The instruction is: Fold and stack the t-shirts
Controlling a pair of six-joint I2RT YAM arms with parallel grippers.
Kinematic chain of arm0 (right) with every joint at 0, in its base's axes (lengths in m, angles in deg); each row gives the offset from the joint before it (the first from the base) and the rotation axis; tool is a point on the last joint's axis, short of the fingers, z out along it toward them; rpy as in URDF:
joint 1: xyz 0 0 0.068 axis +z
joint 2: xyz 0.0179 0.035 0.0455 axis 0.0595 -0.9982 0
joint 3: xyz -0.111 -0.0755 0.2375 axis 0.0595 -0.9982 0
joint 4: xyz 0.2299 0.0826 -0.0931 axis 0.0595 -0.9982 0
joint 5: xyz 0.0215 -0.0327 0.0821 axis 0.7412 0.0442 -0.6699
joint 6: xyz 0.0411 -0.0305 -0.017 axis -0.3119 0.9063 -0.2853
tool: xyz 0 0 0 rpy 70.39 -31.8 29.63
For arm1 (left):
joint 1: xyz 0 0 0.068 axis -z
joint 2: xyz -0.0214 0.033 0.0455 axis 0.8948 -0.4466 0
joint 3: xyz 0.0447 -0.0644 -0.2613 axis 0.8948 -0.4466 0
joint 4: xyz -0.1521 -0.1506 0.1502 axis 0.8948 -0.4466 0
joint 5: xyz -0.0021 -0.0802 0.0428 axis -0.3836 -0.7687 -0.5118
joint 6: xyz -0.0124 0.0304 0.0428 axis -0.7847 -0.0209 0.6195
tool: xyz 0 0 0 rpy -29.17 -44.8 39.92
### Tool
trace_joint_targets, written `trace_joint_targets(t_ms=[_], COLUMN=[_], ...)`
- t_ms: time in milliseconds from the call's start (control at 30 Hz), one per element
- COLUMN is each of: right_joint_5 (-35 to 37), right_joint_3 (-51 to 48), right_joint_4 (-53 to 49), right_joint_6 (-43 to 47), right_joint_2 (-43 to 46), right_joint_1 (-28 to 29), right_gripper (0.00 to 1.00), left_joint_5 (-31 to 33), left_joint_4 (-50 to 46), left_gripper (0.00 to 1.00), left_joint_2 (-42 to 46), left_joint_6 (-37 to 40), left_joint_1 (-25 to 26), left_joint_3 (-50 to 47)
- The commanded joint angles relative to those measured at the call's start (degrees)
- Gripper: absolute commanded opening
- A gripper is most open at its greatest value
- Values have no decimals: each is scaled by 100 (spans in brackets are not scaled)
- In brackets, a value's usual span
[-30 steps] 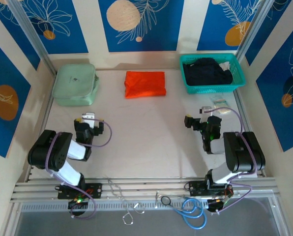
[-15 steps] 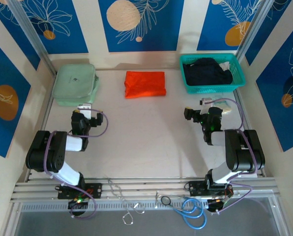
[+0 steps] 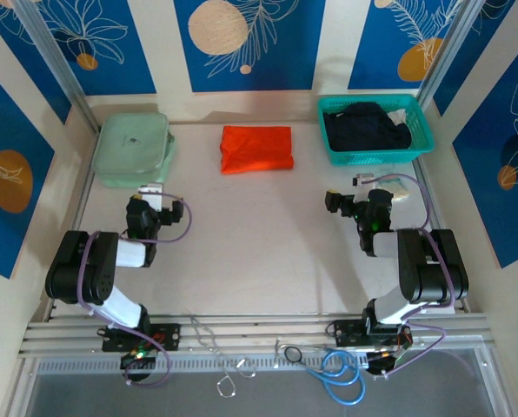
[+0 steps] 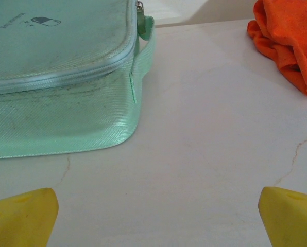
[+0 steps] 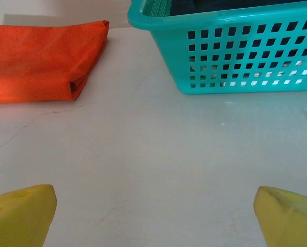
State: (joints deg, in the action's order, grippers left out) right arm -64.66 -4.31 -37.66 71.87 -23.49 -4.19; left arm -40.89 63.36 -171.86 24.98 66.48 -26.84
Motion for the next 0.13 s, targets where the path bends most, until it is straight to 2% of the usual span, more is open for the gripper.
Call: trace_joint_targets(t_ms=[0,100], right_joint_5=[-10,-19], right_joint_3=[-20,-19], right_joint_4=[9,12], right_joint_6=[2,2], right_joint_2=[32,32], right_joint_1=[25,25], right_gripper=[99,99], left_joint_5=[-182,-189], left_joint_4=[-51,-23], left_gripper=[99,99], left_joint_2=[41,50], left_joint_6=[-11,-7], left_joint_1=[-26,-21], left_joint_3=[31,21])
